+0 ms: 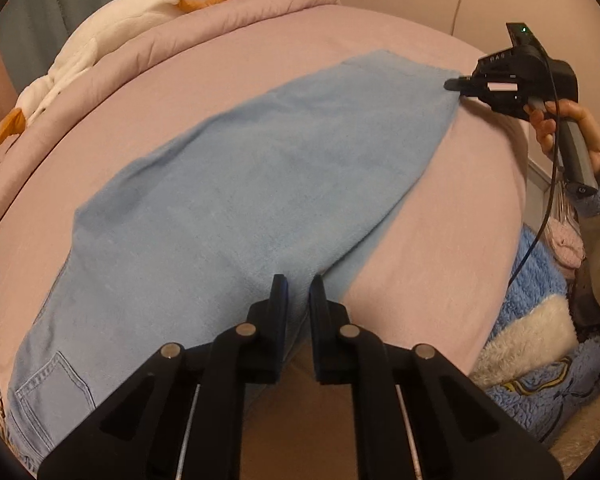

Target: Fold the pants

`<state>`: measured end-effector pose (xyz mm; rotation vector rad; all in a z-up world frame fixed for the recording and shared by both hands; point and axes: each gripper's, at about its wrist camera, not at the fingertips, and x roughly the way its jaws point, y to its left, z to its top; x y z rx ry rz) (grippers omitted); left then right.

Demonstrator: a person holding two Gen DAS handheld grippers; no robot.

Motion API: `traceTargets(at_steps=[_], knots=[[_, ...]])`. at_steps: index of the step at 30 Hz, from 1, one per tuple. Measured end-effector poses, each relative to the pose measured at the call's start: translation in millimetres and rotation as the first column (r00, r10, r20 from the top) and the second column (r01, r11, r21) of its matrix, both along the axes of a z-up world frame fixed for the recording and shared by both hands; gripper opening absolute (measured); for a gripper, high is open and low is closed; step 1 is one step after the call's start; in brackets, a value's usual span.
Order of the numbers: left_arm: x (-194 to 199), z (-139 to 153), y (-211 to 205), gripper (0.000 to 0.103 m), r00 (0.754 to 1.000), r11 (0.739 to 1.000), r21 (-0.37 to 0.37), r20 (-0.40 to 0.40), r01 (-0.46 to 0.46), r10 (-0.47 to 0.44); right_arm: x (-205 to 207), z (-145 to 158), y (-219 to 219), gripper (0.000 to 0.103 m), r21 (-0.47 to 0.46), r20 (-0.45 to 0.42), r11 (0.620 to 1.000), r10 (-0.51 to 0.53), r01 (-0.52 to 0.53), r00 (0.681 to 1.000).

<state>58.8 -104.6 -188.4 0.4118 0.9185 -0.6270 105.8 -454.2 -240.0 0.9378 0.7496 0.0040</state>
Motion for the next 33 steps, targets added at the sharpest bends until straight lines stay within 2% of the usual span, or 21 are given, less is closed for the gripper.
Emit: traceTargets(at_steps=[8,11,14,16,18,19,20,22,23,25,26,27,28,29,31,33], knots=[[1,1,5,0.011,1.0,0.999,-0.034,-0.016,0.0,-0.001,-8,3,-3,0.006,-0.01,0.012,1.0,-0.022,0.022,1.0],[3,-8,6,0.019,0.999,1.0,0.006,-0.052,-0.008,0.009,-7,-4,-5,0.006,0.007,-0.01,1.0,-0.024,0.024,1.0],[-4,-2,17,0.022,0.998,1.0,0.004,-0.053,-0.022,0.022,-5,-1,-8,0.006,-0.007,-0.041,1.0,0.0,0.0,0.999],[-11,10,34,0.023,0.997,0.998,-0.048,-0.06,-0.049,0.046,-10,12,-8,0.006,-0.096,-0.055,0.995,-0.014,0.008,0.998],[-14,21,53,0.031,0.994,0.988,-0.124,-0.071,-0.088,0.08,-19,30,-2,0.021,-0.265,-0.069,0.963,-0.064,0.044,0.996],[-14,25,63,0.039,0.992,0.98,-0.161,-0.074,-0.115,0.104,-23,39,4,0.032,-0.354,-0.073,0.933,-0.088,0.057,0.993],[-11,29,75,0.045,0.987,0.97,-0.187,-0.073,-0.153,0.141,-26,49,13,0.033,-0.421,-0.059,0.906,-0.077,0.045,0.995],[2,29,96,0.043,0.967,0.946,-0.202,-0.078,-0.252,0.241,-23,58,32,0.033,-0.461,-0.047,0.887,0.002,-0.024,0.999],[11,26,108,0.042,0.947,0.925,-0.207,-0.094,-0.32,0.306,-19,61,49,0.033,-0.468,-0.047,0.88,0.072,-0.085,0.996],[21,22,127,0.041,0.914,0.886,-0.222,-0.123,-0.406,0.388,-8,63,90,0.033,-0.465,-0.04,0.855,0.238,-0.229,0.97],[25,19,136,0.041,0.896,0.868,-0.223,-0.13,-0.444,0.425,-2,63,122,0.033,-0.462,-0.03,0.826,0.349,-0.323,0.937],[26,16,144,0.041,0.878,0.852,-0.211,-0.129,-0.478,0.461,1,62,145,0.032,-0.469,-0.025,0.797,0.418,-0.38,0.908],[27,13,150,0.041,0.862,0.842,-0.185,-0.123,-0.506,0.491,3,62,171,0.027,-0.487,-0.023,0.758,0.486,-0.434,0.874],[27,10,156,0.041,0.848,0.834,-0.153,-0.112,-0.53,0.519,5,60,203,0.021,-0.521,-0.029,0.698,0.561,-0.491,0.828],[25,2,170,0.042,0.82,0.815,-0.087,-0.088,-0.572,0.566,8,55,250,0.02,-0.559,-0.06,0.609,0.647,-0.563,0.76],[19,-7,193,0.037,0.794,0.794,-0.045,-0.072,-0.607,0.603,8,46,291,0.02,-0.571,-0.085,0.528,0.723,-0.628,0.685]])
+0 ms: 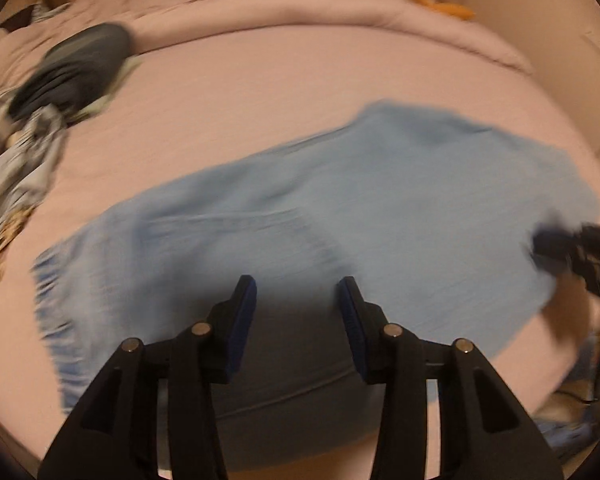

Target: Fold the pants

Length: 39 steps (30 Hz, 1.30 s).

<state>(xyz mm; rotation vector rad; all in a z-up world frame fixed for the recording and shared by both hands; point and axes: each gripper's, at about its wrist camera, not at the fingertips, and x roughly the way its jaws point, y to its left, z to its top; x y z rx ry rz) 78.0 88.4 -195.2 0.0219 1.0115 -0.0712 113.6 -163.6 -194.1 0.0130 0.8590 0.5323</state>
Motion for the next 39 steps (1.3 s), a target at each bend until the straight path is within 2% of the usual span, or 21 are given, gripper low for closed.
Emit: traceTargets(at_steps=[1,3,4,5,6,7,8,9,11,14,16,19,23,25,26,28,30,32,34,36,39], knots=[[-6,-1,12,0.026,1.0,1.0,-0.023,0.007,-0.01,0.01,-2,-7,15,0.02,-0.021,-0.019,0.999,0.048,-0.048,0.999],[-13,3,31,0.024,0.999,0.997,-0.071,0.013,-0.032,0.033,-13,-26,47,0.02,-0.091,-0.105,0.976,0.187,-0.197,0.977],[-15,6,37,0.025,0.999,0.995,-0.09,0.016,-0.037,0.038,-28,-29,58,0.02,-0.164,-0.069,0.957,0.231,-0.24,0.97],[-17,9,42,0.025,0.999,0.993,-0.107,0.02,-0.044,0.046,-44,-25,65,0.02,-0.255,-0.014,0.92,0.303,-0.297,0.953],[-17,12,44,0.025,0.999,0.991,-0.125,0.023,-0.046,0.049,-50,-22,67,0.02,-0.275,-0.038,0.892,0.364,-0.359,0.931],[-16,14,45,0.025,0.998,0.989,-0.139,0.027,-0.049,0.054,-50,-17,65,0.02,-0.229,-0.087,0.88,0.408,-0.416,0.909],[-13,17,45,0.027,0.997,0.987,-0.149,0.039,-0.055,0.061,-43,-10,60,0.02,-0.129,-0.138,0.882,0.436,-0.453,0.889],[-10,20,43,0.027,0.997,0.987,-0.153,0.052,-0.052,0.061,-36,-4,58,0.02,-0.089,-0.133,0.892,0.43,-0.443,0.893],[0,23,38,0.033,0.996,0.985,-0.168,0.075,-0.04,0.053,-13,11,58,0.02,-0.052,-0.092,0.923,0.375,-0.38,0.923],[9,24,34,0.034,0.996,0.986,-0.163,0.08,-0.036,0.05,33,32,65,0.02,0.04,-0.014,0.958,0.286,-0.285,0.958],[15,22,35,0.034,0.996,0.987,-0.153,0.074,-0.04,0.052,66,36,82,0.02,0.022,0.002,0.967,0.253,-0.253,0.967],[18,16,42,0.034,0.997,0.985,-0.167,0.052,-0.046,0.055,98,32,111,0.024,-0.04,-0.043,0.968,0.247,-0.249,0.968],[20,14,43,0.034,0.998,0.985,-0.166,0.047,-0.04,0.048,125,8,127,0.031,-0.094,-0.182,0.956,0.259,-0.279,0.949],[22,13,42,0.034,0.998,0.988,-0.152,0.046,-0.036,0.044,130,0,132,0.031,-0.115,-0.224,0.948,0.266,-0.296,0.938],[22,13,41,0.034,0.998,0.989,-0.144,0.047,-0.034,0.041,130,-2,133,0.02,-0.13,-0.218,0.943,0.273,-0.305,0.937],[22,12,39,0.034,0.998,0.991,-0.133,0.047,-0.03,0.037,127,1,140,0.014,-0.15,-0.19,0.936,0.289,-0.319,0.938],[21,11,39,0.034,0.998,0.991,-0.129,0.046,-0.029,0.035,128,2,143,0.01,-0.151,-0.159,0.947,0.26,-0.284,0.952],[20,12,40,0.034,0.998,0.992,-0.124,0.045,-0.026,0.032,139,1,139,0.009,-0.112,-0.166,0.972,0.188,-0.208,0.968],[19,11,39,0.034,0.999,0.993,-0.114,0.046,-0.021,0.026,147,3,128,0.009,-0.116,-0.157,0.984,0.117,-0.136,0.981],[20,11,37,0.034,0.999,0.994,-0.104,0.045,-0.022,0.027,135,16,117,0.009,-0.05,-0.12,0.992,0.112,-0.118,0.987],[20,15,35,0.036,0.998,0.994,-0.099,0.044,-0.035,0.04,109,42,89,0.01,-0.02,-0.025,0.997,0.078,-0.079,0.997]])
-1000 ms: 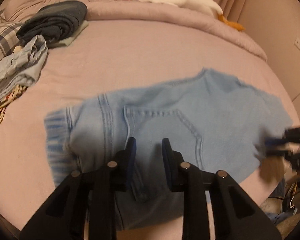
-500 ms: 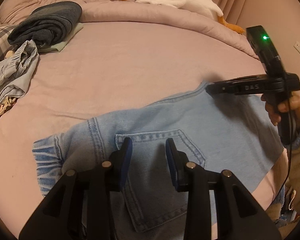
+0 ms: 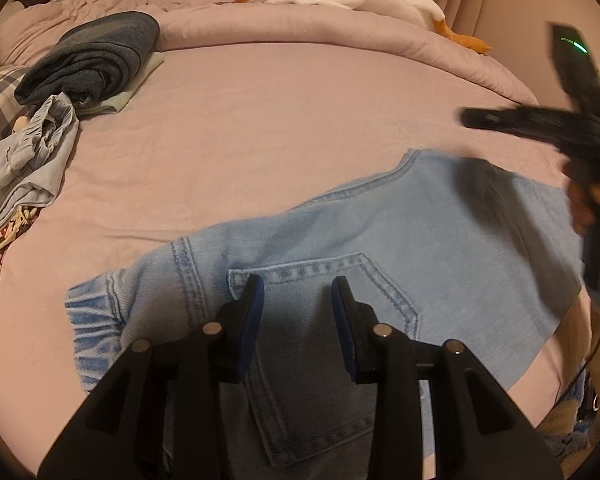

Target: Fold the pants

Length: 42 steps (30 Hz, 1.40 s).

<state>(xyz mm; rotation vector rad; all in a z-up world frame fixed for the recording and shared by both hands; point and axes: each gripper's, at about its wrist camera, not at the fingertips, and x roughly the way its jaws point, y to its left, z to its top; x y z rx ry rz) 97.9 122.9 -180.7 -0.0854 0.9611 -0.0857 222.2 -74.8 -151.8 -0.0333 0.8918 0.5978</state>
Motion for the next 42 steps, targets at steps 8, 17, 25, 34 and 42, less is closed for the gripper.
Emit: traceTargets(at_steps=[8,17,25,34,42], knots=[[-17,9,-33,0.043,0.997,0.995,0.06,0.022,0.074,-0.075,-49,1,-81,0.037,-0.044,0.008,0.99,-0.132,0.133,0.991],[-31,-6,6,0.03,0.999,0.998,0.052,-0.028,0.025,-0.024,-93,-41,-174,0.038,-0.229,0.059,0.941,-0.241,0.248,0.969],[-20,7,-18,0.051,0.999,0.996,0.087,-0.048,0.005,-0.001,-95,-28,-342,0.038,-0.049,0.024,0.747,-0.663,0.663,0.749],[-10,18,-72,0.055,0.993,0.992,-0.064,-0.038,0.11,-0.113,-149,-40,-424,0.039,0.232,-0.248,0.577,-0.743,0.783,0.621],[-4,4,-130,0.057,0.97,0.964,-0.162,-0.085,0.211,-0.227,-129,-53,-393,0.049,0.345,-0.35,0.531,-0.692,0.774,0.631]])
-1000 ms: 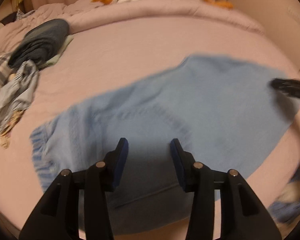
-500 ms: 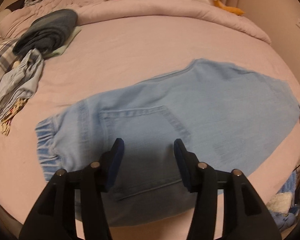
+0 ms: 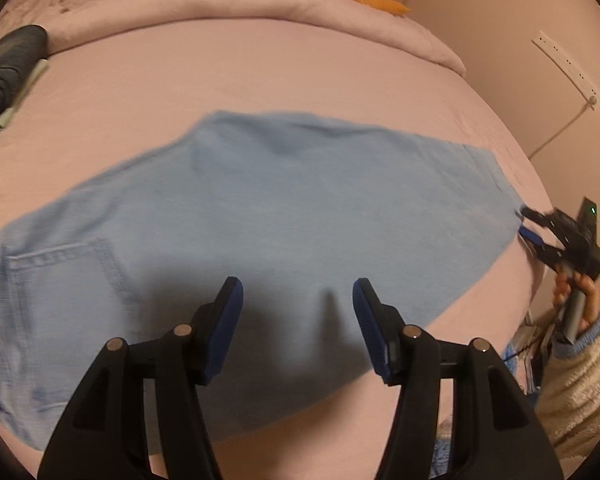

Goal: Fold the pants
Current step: 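Grasp the folded leg hem with the right gripper and lift it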

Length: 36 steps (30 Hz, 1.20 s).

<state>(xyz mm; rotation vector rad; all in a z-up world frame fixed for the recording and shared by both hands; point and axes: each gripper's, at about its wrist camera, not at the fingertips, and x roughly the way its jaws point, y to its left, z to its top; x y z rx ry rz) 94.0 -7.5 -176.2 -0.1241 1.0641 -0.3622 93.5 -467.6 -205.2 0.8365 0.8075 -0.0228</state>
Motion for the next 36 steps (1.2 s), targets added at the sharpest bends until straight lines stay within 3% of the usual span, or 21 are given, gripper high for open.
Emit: traceTargets(at_steps=[3,4,6,8,10,12,15,18,20,22,25,27,28,29,31,36], knots=[[2,-9,-6,0.057,0.999,1.0,-0.018,-0.038,-0.004,0.003,6,-2,0,0.048,-0.005,0.017,1.0,-0.027,0.027,0.999],[1,-9,-7,0.057,0.999,1.0,-0.029,-0.044,-0.006,0.005,2,-6,-2,0.043,0.01,0.028,0.999,-0.042,0.042,0.999],[2,-8,-7,0.057,0.998,0.997,-0.071,-0.058,-0.009,0.005,1,-7,-3,0.024,0.02,0.033,0.997,-0.079,0.079,0.996],[5,-6,-9,0.057,0.996,0.988,-0.154,-0.088,-0.012,-0.001,-7,-6,1,0.016,0.036,0.051,0.994,-0.108,0.106,0.993],[8,-2,-13,0.057,0.993,0.972,-0.235,-0.114,-0.015,-0.013,-15,10,16,0.014,-0.053,0.112,0.994,-0.093,0.099,0.989],[13,3,-20,0.057,0.992,0.946,-0.324,-0.124,-0.013,-0.029,-17,33,47,0.013,-0.174,0.18,0.984,-0.014,0.045,0.984],[20,15,-31,0.06,0.991,0.865,-0.502,-0.116,-0.007,-0.059,-16,61,104,0.013,-0.368,0.222,0.928,0.146,-0.056,0.964],[27,22,-39,0.07,0.992,0.8,-0.6,-0.11,-0.018,-0.059,-19,74,167,0.013,-0.531,0.225,0.835,0.304,-0.146,0.926],[36,21,-44,0.071,0.991,0.763,-0.646,-0.115,-0.025,-0.065,-20,75,206,0.013,-0.597,0.211,0.778,0.389,-0.196,0.897],[45,13,-47,0.071,0.987,0.736,-0.675,-0.146,-0.053,-0.063,-22,71,232,0.013,-0.627,0.202,0.745,0.438,-0.228,0.876],[56,-5,-43,0.071,0.974,0.674,-0.727,-0.22,-0.128,-0.053,-25,60,271,0.013,-0.663,0.175,0.692,0.512,-0.284,0.841],[58,-9,-37,0.068,0.972,0.68,-0.714,-0.236,-0.168,-0.008,-28,52,294,0.013,-0.698,0.141,0.639,0.566,-0.324,0.813],[60,-9,-33,0.06,0.971,0.684,-0.706,-0.239,-0.183,0.013,-36,48,302,0.013,-0.713,0.124,0.614,0.587,-0.34,0.8],[60,-10,-25,0.039,0.969,0.685,-0.701,-0.243,-0.2,0.035,-39,46,310,0.013,-0.725,0.112,0.591,0.608,-0.354,0.786],[59,-8,-12,0.014,0.969,0.706,-0.676,-0.237,-0.212,0.065,-45,46,320,0.013,-0.738,0.107,0.565,0.638,-0.369,0.762],[39,6,18,0.008,0.978,0.775,-0.597,-0.156,-0.207,0.141,-54,50,349,0.013,-0.786,0.098,0.491,0.698,-0.375,0.709]])
